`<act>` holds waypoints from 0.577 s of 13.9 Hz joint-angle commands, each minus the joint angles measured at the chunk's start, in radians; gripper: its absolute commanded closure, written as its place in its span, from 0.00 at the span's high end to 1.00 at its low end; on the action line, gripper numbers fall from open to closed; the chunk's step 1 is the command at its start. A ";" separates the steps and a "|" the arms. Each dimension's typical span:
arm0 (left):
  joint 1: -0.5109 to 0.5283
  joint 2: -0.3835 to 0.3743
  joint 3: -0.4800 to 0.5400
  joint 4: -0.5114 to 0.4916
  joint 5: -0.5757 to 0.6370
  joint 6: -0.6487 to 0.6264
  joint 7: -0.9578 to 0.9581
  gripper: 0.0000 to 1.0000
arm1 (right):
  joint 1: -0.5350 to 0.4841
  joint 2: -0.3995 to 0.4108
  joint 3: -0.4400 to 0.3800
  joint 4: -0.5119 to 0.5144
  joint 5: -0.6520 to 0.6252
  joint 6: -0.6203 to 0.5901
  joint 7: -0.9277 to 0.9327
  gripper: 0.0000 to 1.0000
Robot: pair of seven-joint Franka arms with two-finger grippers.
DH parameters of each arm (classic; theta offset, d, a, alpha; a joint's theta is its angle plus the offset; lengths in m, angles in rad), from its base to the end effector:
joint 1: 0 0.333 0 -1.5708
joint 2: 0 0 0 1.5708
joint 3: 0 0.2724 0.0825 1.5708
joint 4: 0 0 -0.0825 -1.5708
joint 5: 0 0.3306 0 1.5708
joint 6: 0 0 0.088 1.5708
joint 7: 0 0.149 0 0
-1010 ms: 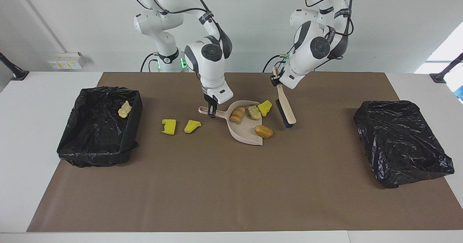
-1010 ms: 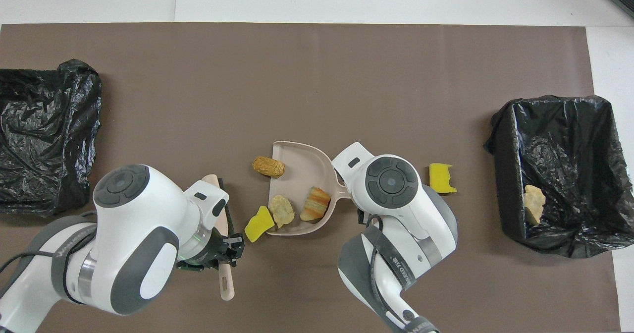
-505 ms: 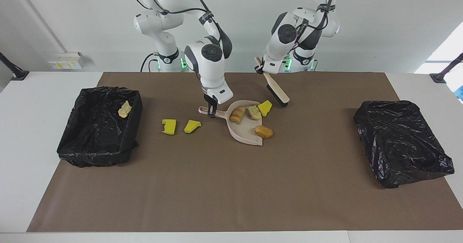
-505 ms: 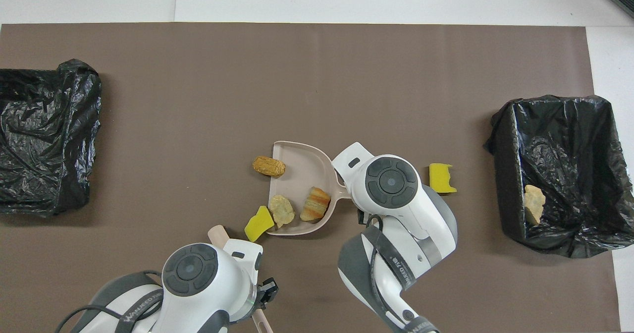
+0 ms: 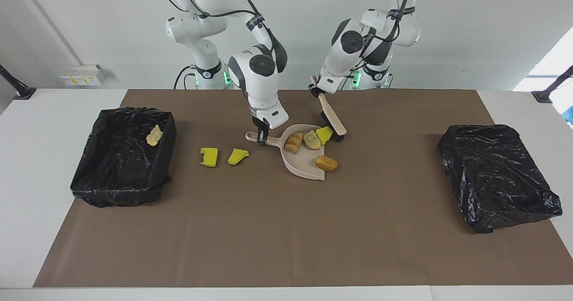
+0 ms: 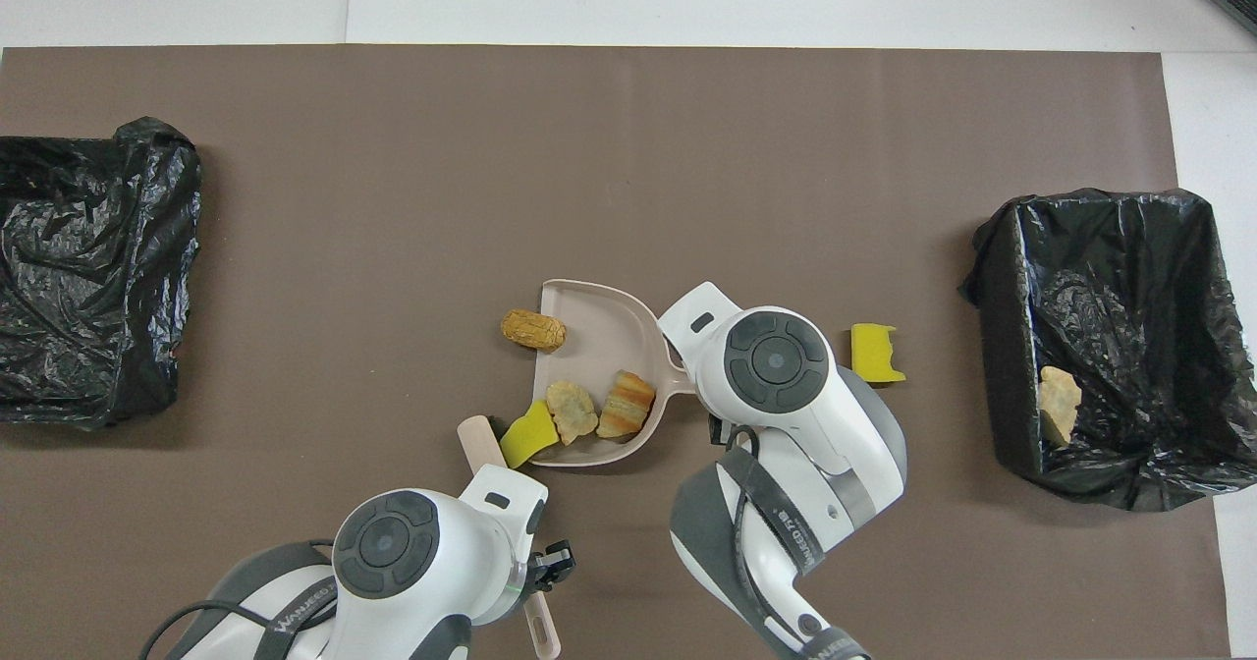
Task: Sweep and dump trash in bin
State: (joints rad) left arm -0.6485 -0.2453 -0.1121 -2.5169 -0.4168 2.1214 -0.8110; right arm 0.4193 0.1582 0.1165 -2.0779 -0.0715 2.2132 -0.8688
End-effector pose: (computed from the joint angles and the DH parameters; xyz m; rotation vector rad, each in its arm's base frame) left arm 0.2605 -0.2905 0.3105 2.9520 0.4501 -0.4858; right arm 0.4497 0.2613 0.2995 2.3288 2.0566 -0.0428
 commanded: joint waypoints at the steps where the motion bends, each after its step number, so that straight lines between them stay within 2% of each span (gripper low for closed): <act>1: -0.013 0.040 0.016 0.039 -0.022 0.047 0.081 0.00 | -0.001 0.003 0.006 -0.013 -0.005 0.022 0.043 0.00; 5: -0.003 0.132 0.020 0.176 -0.020 0.029 0.102 0.00 | -0.001 0.003 0.006 -0.013 -0.004 0.022 0.044 0.00; 8: 0.021 0.120 0.034 0.188 0.025 -0.081 0.209 0.00 | -0.001 0.003 0.006 -0.013 -0.005 0.022 0.044 0.00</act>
State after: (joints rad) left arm -0.6470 -0.1279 -0.0973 -2.3578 -0.4140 2.1230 -0.6802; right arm 0.4194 0.1582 0.1165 -2.0788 -0.0715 2.2132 -0.8600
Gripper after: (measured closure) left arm 0.744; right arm 0.683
